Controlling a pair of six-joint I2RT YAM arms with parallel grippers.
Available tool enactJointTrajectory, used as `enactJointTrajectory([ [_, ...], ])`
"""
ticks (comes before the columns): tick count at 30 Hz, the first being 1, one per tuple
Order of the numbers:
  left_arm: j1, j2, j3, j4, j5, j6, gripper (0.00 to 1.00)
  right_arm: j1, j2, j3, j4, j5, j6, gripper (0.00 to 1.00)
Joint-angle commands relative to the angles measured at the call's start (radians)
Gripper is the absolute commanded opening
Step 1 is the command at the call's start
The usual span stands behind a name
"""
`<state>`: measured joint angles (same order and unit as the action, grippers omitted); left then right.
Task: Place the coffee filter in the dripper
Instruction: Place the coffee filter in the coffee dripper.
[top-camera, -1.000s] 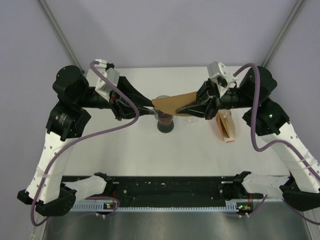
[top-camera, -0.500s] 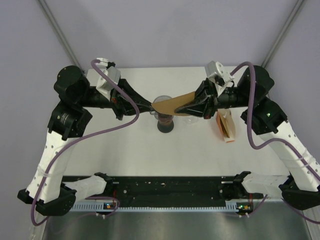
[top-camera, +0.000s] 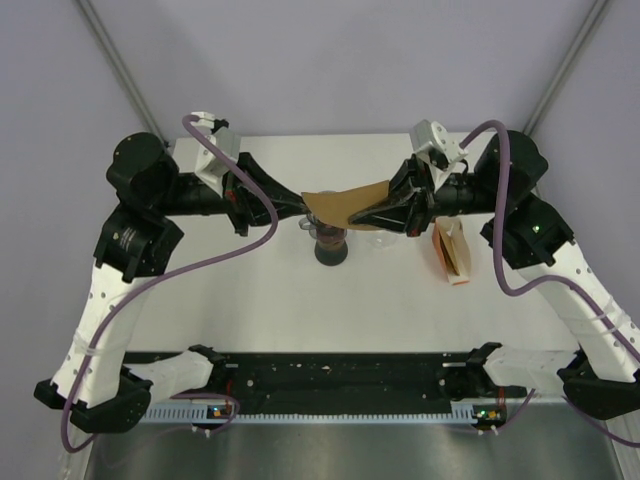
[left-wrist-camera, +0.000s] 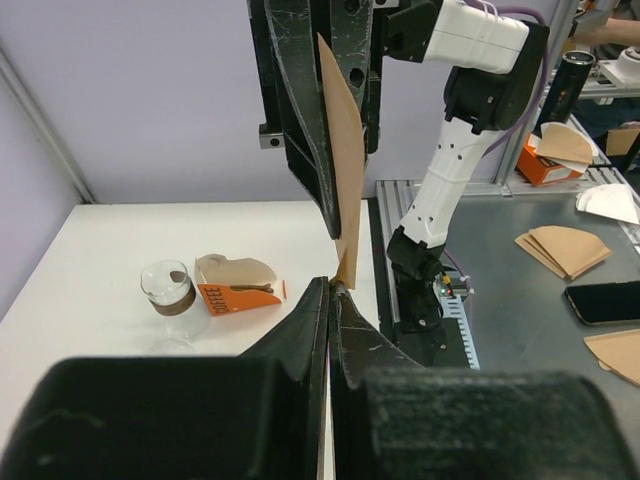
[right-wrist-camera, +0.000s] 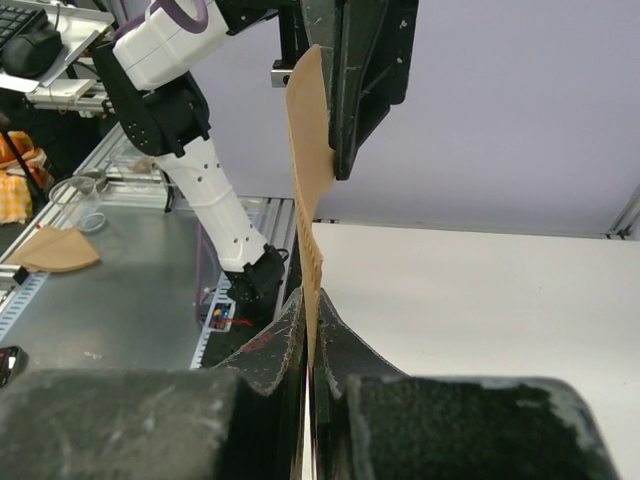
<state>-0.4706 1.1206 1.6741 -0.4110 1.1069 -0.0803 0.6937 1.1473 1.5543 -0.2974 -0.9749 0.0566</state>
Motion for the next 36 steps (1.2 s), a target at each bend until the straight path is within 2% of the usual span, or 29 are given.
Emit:
enactJointTrajectory([
  [1, -0.005, -0.03, -0.011, 0.026, 0.042, -0.016, 0.0, 0.009, -0.006, 0.029, 0.067, 0.019, 0.031, 0.0],
  [16, -0.016, -0.027, -0.02, 0.081, 0.002, -0.095, 0.01, 0.009, 0.011, 0.027, 0.084, 0.031, 0.052, 0.0],
  [18, -0.016, -0.028, -0.02, 0.081, 0.001, -0.098, 0.04, 0.009, 0.009, 0.027, 0.083, 0.034, 0.054, 0.0],
  [21, -0.014, -0.033, -0.027, 0.078, 0.014, -0.096, 0.13, 0.009, 0.006, 0.026, 0.081, 0.051, 0.055, 0.0],
  [28, -0.016, -0.035, -0.025, 0.078, -0.005, -0.096, 0.22, 0.009, 0.019, 0.036, 0.084, 0.064, 0.078, 0.0],
  [36, -0.016, -0.033, -0.022, 0.101, -0.027, -0.105, 0.2, 0.009, 0.019, 0.029, 0.087, 0.061, 0.086, 0.0],
])
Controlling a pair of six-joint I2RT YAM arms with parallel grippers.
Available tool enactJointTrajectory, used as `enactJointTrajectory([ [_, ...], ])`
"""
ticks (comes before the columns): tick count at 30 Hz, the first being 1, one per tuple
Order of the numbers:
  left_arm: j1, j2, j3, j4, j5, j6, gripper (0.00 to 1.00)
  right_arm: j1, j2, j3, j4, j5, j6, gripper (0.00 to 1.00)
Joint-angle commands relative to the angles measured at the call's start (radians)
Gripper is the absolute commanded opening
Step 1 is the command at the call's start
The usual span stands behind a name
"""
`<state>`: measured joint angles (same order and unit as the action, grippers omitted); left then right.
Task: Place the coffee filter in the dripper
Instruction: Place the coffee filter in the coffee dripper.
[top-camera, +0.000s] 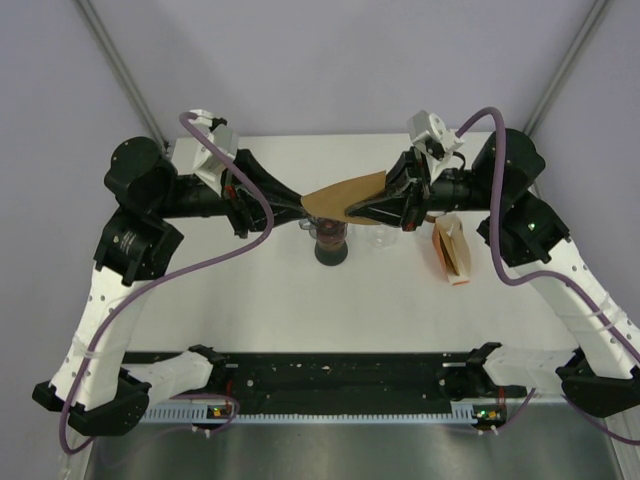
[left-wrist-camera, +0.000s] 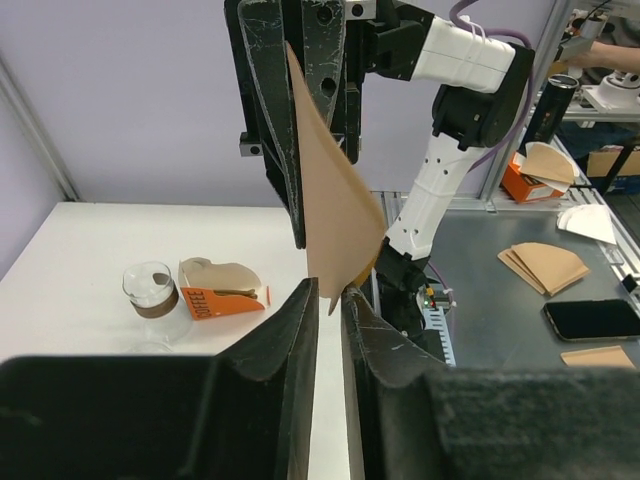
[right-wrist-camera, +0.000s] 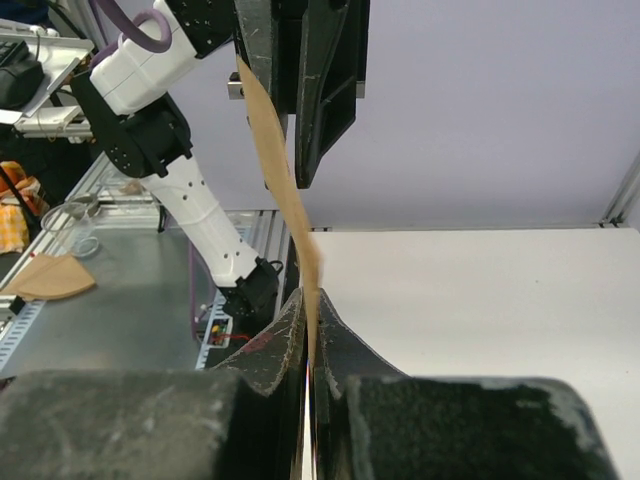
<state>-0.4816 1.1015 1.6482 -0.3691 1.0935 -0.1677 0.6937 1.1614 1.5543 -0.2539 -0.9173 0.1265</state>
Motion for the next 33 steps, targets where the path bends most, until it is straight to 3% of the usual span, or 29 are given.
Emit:
enactJointTrajectory([
  [1, -0.003, -0.014, 0.004, 0.059, -0.018, -0.015, 0.18, 0.009, 0.004, 0.029, 0.042, 0.006, 0.019, 0.0],
  [9, -0.006, -0.014, -0.001, 0.07, -0.046, -0.01, 0.2, 0.009, 0.014, 0.02, 0.08, 0.017, 0.059, 0.0],
  [15, -0.005, -0.017, -0.004, 0.107, -0.049, -0.038, 0.31, 0.009, 0.023, -0.002, 0.133, 0.008, 0.102, 0.0],
  [29, -0.006, -0.019, 0.002, 0.084, -0.142, 0.007, 0.26, 0.015, 0.02, -0.04, 0.228, -0.031, 0.16, 0.0],
  [33, -0.006, -0.019, -0.004, 0.075, -0.135, 0.011, 0.29, 0.018, 0.017, -0.049, 0.245, -0.029, 0.165, 0.0],
])
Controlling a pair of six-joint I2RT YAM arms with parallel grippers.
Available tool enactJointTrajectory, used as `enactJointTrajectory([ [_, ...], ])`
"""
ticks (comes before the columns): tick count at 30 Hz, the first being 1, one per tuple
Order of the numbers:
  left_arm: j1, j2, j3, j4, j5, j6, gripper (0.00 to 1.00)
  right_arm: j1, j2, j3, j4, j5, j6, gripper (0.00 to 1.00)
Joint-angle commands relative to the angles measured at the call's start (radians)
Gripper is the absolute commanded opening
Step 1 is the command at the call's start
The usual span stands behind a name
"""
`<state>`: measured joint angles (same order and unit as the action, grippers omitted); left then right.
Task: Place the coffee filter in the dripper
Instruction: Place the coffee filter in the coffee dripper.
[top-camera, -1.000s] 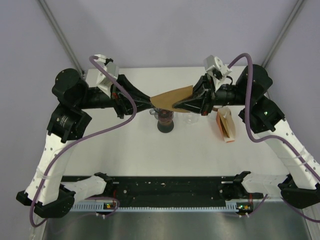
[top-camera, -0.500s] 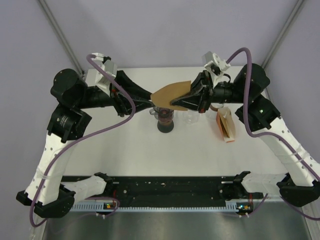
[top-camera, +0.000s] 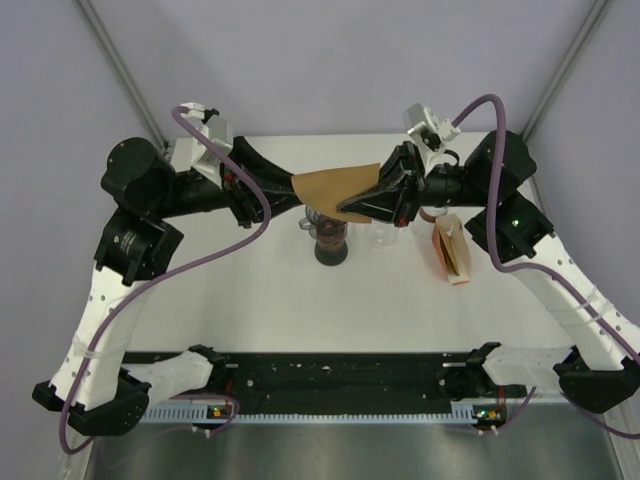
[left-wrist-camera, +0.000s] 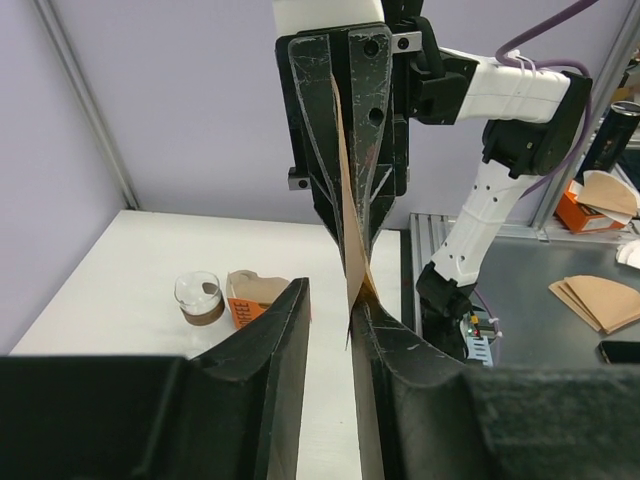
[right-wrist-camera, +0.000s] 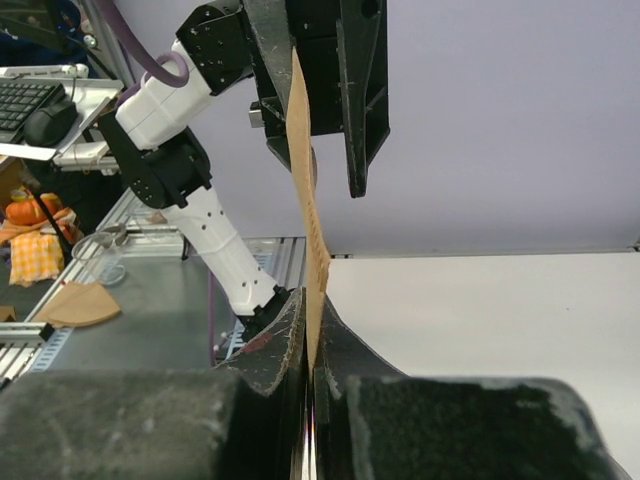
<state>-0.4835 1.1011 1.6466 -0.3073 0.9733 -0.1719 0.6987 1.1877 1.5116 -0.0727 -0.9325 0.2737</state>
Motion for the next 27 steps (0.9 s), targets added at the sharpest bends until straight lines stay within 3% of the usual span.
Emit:
enactJointTrajectory([
  [1, -0.004, -0.02, -0.004, 0.017, -0.005, 0.008, 0.31, 0.015, -0.007, -0.008, 0.063, -0.012, 0.024, 0.0],
  [16, -0.01, -0.018, -0.014, 0.079, -0.013, -0.077, 0.32, 0.035, 0.059, 0.001, 0.132, -0.04, 0.064, 0.0],
  [23, -0.009, -0.021, -0.018, 0.062, -0.041, -0.052, 0.2, 0.051, 0.058, -0.022, 0.244, -0.118, 0.116, 0.0],
  [27, -0.01, -0.021, -0.01, 0.054, -0.038, -0.049, 0.23, 0.056, 0.041, -0.037, 0.269, -0.124, 0.119, 0.0],
])
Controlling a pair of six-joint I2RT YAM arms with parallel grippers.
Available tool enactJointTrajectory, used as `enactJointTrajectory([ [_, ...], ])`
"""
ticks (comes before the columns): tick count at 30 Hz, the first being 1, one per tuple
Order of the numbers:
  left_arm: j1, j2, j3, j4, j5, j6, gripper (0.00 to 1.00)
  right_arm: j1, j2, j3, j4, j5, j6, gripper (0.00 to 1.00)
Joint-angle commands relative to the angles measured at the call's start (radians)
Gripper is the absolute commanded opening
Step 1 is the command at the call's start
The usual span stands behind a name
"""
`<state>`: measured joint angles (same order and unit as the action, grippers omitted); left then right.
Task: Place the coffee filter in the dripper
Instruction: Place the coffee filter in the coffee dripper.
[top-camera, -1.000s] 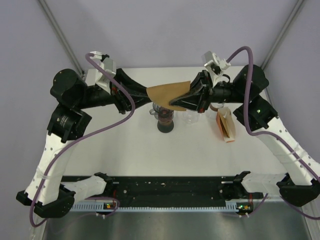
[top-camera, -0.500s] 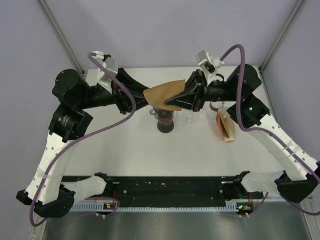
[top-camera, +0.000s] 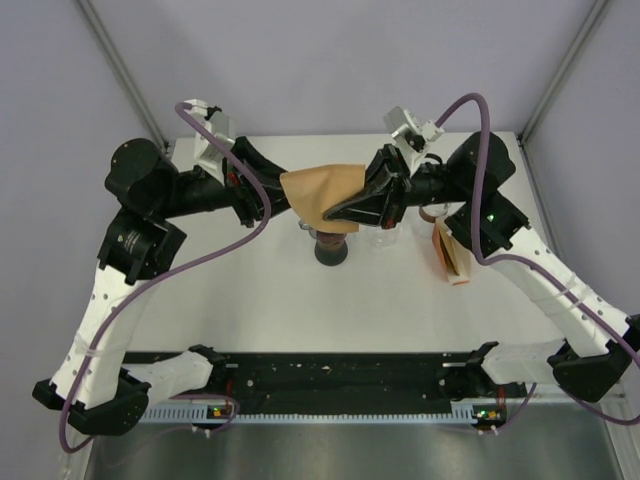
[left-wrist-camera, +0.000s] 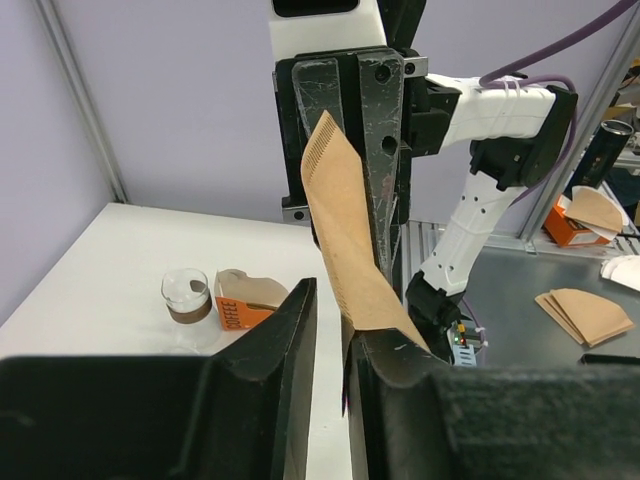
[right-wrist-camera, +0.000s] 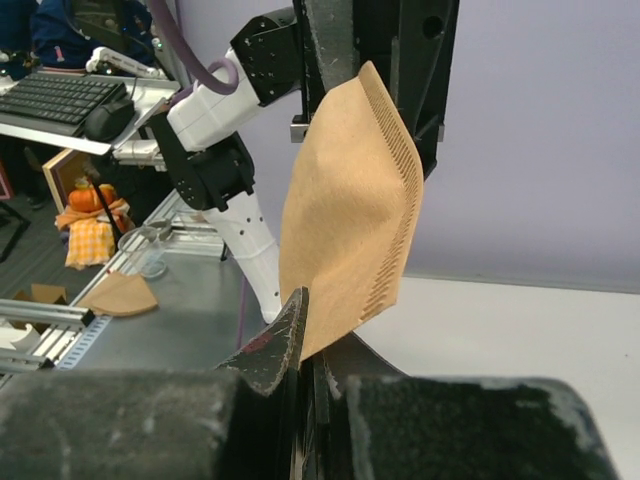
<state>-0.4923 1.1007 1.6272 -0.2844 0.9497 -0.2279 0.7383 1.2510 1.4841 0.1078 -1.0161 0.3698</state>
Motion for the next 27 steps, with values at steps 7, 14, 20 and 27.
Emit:
enactJointTrajectory([
  [7, 0.0, -0.022, 0.007, 0.071, 0.02, -0.033, 0.0, 0.023, 0.001, 0.015, 0.026, -0.006, 0.0, 0.02],
  [14, 0.001, -0.045, 0.013, -0.008, -0.142, -0.031, 0.0, 0.023, -0.114, 0.015, -0.236, 0.533, -0.207, 0.67],
  [20, 0.001, -0.024, 0.059, -0.149, -0.493, 0.082, 0.0, 0.039, -0.137, -0.019, -0.283, 0.98, -0.229, 0.7],
  [27, 0.0, -0.01, 0.089, -0.251, -0.888, 0.13, 0.0, 0.415, -0.044, -0.009, -0.076, 1.427, -0.581, 0.73],
])
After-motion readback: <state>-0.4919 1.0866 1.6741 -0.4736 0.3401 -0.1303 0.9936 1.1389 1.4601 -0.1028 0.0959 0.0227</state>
